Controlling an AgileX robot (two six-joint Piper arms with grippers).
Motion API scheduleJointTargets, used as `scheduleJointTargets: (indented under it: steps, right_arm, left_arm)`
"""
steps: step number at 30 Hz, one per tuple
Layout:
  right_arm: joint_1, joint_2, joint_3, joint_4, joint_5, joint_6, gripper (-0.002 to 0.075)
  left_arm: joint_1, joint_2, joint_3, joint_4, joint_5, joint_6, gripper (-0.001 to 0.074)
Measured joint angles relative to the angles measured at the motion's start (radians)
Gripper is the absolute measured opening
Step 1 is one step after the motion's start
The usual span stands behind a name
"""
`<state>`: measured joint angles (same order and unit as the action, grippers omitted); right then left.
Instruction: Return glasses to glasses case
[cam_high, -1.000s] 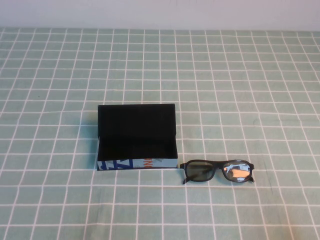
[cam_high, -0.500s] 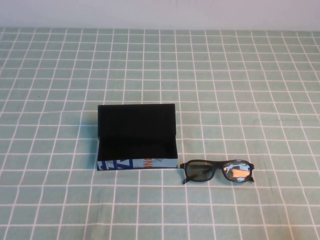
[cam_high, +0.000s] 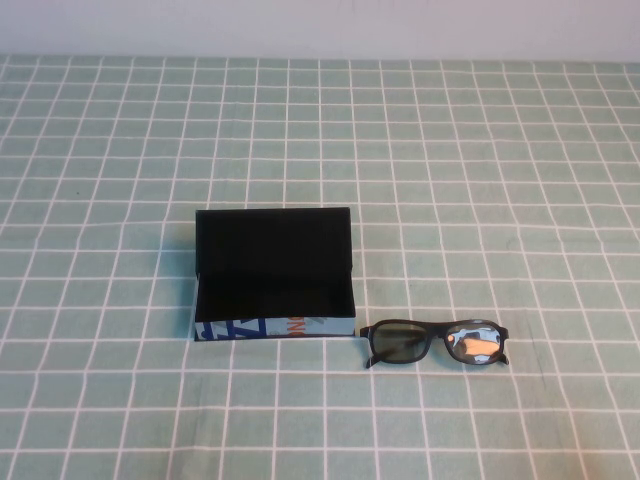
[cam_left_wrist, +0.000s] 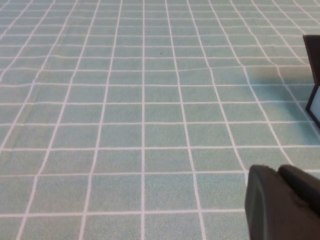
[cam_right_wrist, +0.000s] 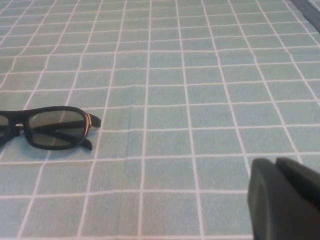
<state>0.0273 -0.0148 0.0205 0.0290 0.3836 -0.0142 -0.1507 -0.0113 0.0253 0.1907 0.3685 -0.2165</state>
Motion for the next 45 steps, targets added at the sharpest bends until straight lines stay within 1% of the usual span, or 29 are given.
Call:
scheduleJointTargets:
  steps: [3, 6, 10, 15, 18, 20, 24, 31, 35, 39, 42, 45]
  right_arm:
    - [0.0, 0.0, 0.0, -0.001, -0.007, 0.0, -0.0011]
    - [0.0, 0.0, 0.006, -0.001, -0.055, 0.0, -0.0011]
    - [0.0, 0.0, 0.007, -0.001, -0.209, 0.0, -0.0011]
    - [0.0, 0.0, 0.007, -0.001, -0.505, 0.0, -0.0011]
    - [0.0, 0.0, 0.007, -0.001, -0.652, 0.0, -0.0011]
    - [0.0, 0.0, 0.007, -0.001, -0.713, 0.0, -0.0011]
    - [0.0, 0.0, 0.007, -0.001, -0.762, 0.0, -0.0011]
    - [0.0, 0.0, 0.007, -0.001, -0.845, 0.0, -0.0011]
    - [0.0, 0.0, 0.007, -0.001, -0.988, 0.0, -0.0011]
    - [0.0, 0.0, 0.007, -0.002, -1.121, 0.062, -0.0011]
    - [0.0, 0.0, -0.029, -0.014, -1.138, 0.115, -0.0011]
    - [0.0, 0.0, -0.103, -0.041, -1.144, 0.173, -0.0011]
  left_arm:
    - [0.0, 0.0, 0.0, 0.002, 0.0, 0.0, 0.0001]
    - [0.0, 0.0, 0.0, 0.007, -0.005, 0.001, 0.0001]
    - [0.0, 0.0, 0.0, 0.01, -0.06, 0.002, 0.0001]
    - [0.0, 0.0, 0.0, 0.011, -0.212, 0.002, 0.0001]
    - [0.0, 0.0, 0.0, 0.012, -0.357, -0.019, 0.0001]
    - [0.0, 0.0, 0.0, 0.015, -0.44, -0.029, 0.0001]
    - [0.0, 0.0, 0.0, 0.019, -0.504, -0.025, 0.0001]
    - [0.0, 0.0, 0.0, 0.019, -0.517, -0.009, 0.0001]
    - [0.0, 0.0, 0.0, 0.019, -0.559, -0.013, 0.0001]
    - [0.0, 0.0, 0.0, 0.019, -0.719, -0.13, 0.0001]
    - [0.0, 0.0, 0.0, 0.016, -0.897, -0.194, 0.0001]
    - [0.0, -0.002, -0.002, 0.012, -1.027, -0.215, 0.0001]
